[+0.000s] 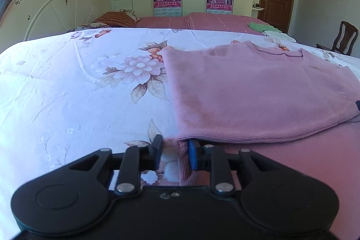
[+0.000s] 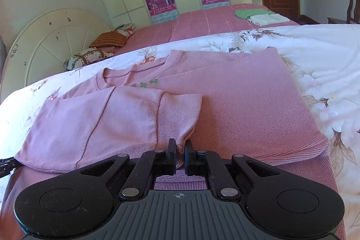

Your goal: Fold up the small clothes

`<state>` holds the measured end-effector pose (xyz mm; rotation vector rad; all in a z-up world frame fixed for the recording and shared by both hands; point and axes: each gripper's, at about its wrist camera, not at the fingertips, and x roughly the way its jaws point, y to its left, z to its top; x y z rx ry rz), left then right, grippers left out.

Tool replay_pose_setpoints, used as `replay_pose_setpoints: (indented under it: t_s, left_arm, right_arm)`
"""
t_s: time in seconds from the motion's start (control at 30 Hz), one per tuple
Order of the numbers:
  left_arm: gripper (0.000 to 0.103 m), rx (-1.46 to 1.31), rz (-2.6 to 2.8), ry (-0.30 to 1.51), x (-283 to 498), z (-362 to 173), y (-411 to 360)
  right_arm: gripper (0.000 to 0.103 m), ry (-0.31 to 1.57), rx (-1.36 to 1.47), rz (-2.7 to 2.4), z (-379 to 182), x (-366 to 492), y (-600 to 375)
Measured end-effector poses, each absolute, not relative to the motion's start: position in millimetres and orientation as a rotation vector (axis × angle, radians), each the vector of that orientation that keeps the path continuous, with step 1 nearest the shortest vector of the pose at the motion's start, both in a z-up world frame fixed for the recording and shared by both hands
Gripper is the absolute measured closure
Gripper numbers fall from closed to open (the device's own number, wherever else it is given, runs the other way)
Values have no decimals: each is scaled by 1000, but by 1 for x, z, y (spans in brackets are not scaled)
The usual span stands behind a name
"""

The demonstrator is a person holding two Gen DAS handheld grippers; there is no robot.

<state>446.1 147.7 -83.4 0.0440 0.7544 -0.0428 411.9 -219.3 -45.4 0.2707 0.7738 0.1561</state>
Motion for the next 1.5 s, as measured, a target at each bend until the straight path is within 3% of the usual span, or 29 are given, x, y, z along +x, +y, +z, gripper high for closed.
replay_pose_setpoints:
  t_s: [0.03,0.07,0.1,0.2,0.33,0.43,0.53,0.7,0.9,0.93,0.97,1.03,1.07,1.1,1.27,1.47,1.5]
  left_arm:
    - [63,41,-47,750,442,-81,151]
    - [46,36,-44,723,435,-76,154]
    - [42,28,-48,680,426,-70,157]
    - [52,15,-117,642,423,-56,154]
    - [53,-25,-184,654,451,-63,130]
    - [51,-56,-205,744,474,-88,120]
    - [50,-5,-221,719,485,-77,115]
    - [47,2,-221,669,537,-65,109]
    - [42,1,-178,707,580,-93,106]
    - [42,12,-178,689,577,-95,109]
    - [41,17,-172,676,573,-96,112]
    - [43,6,-163,659,568,-96,118]
    - [44,-1,-163,658,565,-94,119]
    - [45,10,-149,661,563,-90,116]
    - [43,2,-240,582,520,-66,68]
    - [42,8,-339,629,485,-83,3]
    - [42,25,-331,641,483,-87,2]
  right_arm:
    - [98,775,274,155,-46,411,-221]
    - [97,773,275,146,-45,411,-223]
    - [97,754,274,115,-41,407,-226]
    - [97,658,298,55,-24,397,-242]
    - [97,685,322,107,-23,416,-238]
    - [97,679,265,160,-25,431,-216]
    - [98,773,201,138,-48,450,-210]
    - [97,684,262,155,-31,460,-213]
    - [97,701,136,285,-47,493,-149]
    - [95,709,120,291,-53,497,-143]
    - [82,701,98,306,-60,498,-141]
    - [71,677,59,296,-64,496,-148]
    - [48,670,49,259,-65,495,-156]
    - [46,663,53,254,-65,492,-164]
    - [46,616,115,225,-42,468,-196]
    - [47,646,83,374,-35,425,-173]
    - [53,661,58,363,-39,421,-171]
